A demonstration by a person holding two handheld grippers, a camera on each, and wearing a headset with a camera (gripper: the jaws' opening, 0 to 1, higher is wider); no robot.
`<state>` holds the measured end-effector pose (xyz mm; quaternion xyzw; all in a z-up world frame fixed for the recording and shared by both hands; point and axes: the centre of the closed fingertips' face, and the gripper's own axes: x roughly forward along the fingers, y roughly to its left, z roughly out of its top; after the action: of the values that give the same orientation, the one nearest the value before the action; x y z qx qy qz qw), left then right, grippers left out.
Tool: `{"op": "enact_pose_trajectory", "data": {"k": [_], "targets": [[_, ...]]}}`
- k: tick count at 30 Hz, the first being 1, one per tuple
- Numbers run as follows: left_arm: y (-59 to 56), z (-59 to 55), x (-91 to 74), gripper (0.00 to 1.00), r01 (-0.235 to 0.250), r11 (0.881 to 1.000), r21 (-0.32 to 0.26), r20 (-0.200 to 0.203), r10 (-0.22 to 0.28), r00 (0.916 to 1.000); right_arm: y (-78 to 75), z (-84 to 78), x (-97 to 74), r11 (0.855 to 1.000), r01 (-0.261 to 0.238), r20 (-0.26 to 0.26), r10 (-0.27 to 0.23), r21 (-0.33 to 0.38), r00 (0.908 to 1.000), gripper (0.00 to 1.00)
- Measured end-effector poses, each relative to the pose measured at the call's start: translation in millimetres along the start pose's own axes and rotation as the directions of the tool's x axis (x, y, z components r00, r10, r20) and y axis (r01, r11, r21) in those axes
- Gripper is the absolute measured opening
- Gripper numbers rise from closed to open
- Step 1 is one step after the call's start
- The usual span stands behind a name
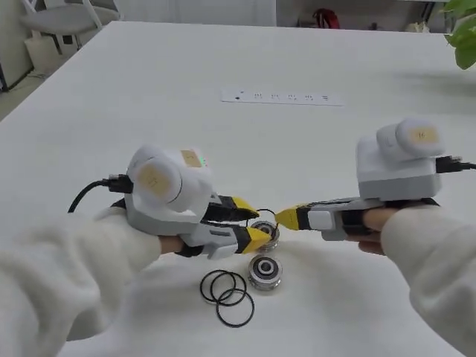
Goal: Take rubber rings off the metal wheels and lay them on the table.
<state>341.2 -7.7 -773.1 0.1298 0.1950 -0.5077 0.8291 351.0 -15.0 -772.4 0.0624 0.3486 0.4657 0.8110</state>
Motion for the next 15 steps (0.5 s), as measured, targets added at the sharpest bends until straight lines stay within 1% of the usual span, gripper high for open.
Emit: {"op": "enact_pose_trajectory", "data": {"k": [2,3,5,8,10,12,15], "targets": [[-0.1,4.0,-3.5,0.33,0.002,1.000,-0.011,0.004,-0.002,1.0000,-0.1,1.1,-1.0,1.000,0.001,0.005,-0.001,0.004,1.0000,0.00],[-0.8,6.1,-5.2,0.36,0.004,1.000,-0.011,0.010,-0.004,0.9999,0.0,1.6,-1.4,1.000,0.000,0.007,-0.001,0.004,1.0000,0.00],[-1.8,10.5,-9.2,0.41,0.007,1.000,-0.001,0.016,-0.007,0.9998,0.2,3.2,-2.4,1.000,0.000,0.013,0.000,0.007,0.9999,0.00],[-1.2,15.1,-14.1,0.45,0.002,1.000,0.021,0.008,-0.003,1.0000,1.1,5.9,-3.3,1.000,-0.003,0.023,0.003,0.014,0.9997,0.00],[2.0,17.0,-17.3,0.50,-0.012,0.999,0.047,-0.004,0.013,0.9999,2.7,7.8,-3.7,1.000,-0.010,0.030,0.009,0.017,0.9995,0.00],[1.5,23.1,-21.3,0.56,-0.014,0.998,0.062,0.006,0.014,0.9999,5.9,10.9,-4.0,0.999,-0.026,0.042,0.025,0.022,0.9988,0.00],[-0.1,31.8,-27.3,0.60,-0.014,0.997,0.070,0.026,0.012,0.9996,8.9,13.9,-4.7,0.999,-0.033,0.050,0.032,0.018,0.9982,0.00]]}}
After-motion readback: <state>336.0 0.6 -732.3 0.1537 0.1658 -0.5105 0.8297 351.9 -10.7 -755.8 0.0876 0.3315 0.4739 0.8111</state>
